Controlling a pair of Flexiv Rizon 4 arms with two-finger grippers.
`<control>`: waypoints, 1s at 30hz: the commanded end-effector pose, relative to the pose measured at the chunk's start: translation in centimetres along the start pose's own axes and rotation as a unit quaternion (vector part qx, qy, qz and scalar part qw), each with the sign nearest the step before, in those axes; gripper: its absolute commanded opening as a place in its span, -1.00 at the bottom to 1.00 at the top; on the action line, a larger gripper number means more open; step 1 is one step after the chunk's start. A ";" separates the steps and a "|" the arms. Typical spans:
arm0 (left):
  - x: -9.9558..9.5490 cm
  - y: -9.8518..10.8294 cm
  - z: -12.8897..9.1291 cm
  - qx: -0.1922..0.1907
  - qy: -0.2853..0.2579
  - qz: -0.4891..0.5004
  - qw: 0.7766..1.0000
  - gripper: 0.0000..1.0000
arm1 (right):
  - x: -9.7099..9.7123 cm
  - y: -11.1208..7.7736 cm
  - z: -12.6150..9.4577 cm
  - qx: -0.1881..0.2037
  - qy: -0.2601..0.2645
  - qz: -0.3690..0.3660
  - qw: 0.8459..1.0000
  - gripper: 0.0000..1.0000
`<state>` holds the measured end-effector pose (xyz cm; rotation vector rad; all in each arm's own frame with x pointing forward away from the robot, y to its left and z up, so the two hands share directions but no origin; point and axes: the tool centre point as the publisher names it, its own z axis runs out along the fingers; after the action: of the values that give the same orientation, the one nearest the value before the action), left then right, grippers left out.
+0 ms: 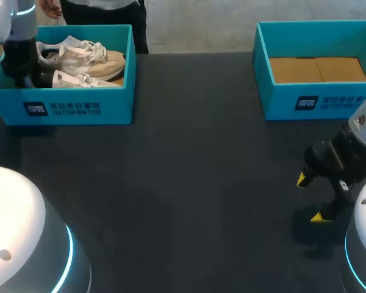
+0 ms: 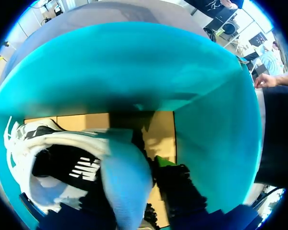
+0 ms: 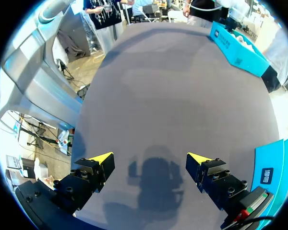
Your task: Take the shoe out of the shoebox, open the shoe tongue, remove and reinsert the insole, then place the shoe into the shoebox
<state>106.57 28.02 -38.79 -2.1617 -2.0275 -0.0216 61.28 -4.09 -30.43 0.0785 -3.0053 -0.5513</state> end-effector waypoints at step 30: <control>0.6 -0.4 -5.2 -0.047 -0.014 -0.012 0.999 -1.00 | 0.1 0.0 0.1 0.001 -0.001 0.000 1.000 1.00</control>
<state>106.59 28.12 -34.03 -2.2066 -2.1032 -0.1009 61.28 -4.09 -30.43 0.0784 -3.0053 -0.5513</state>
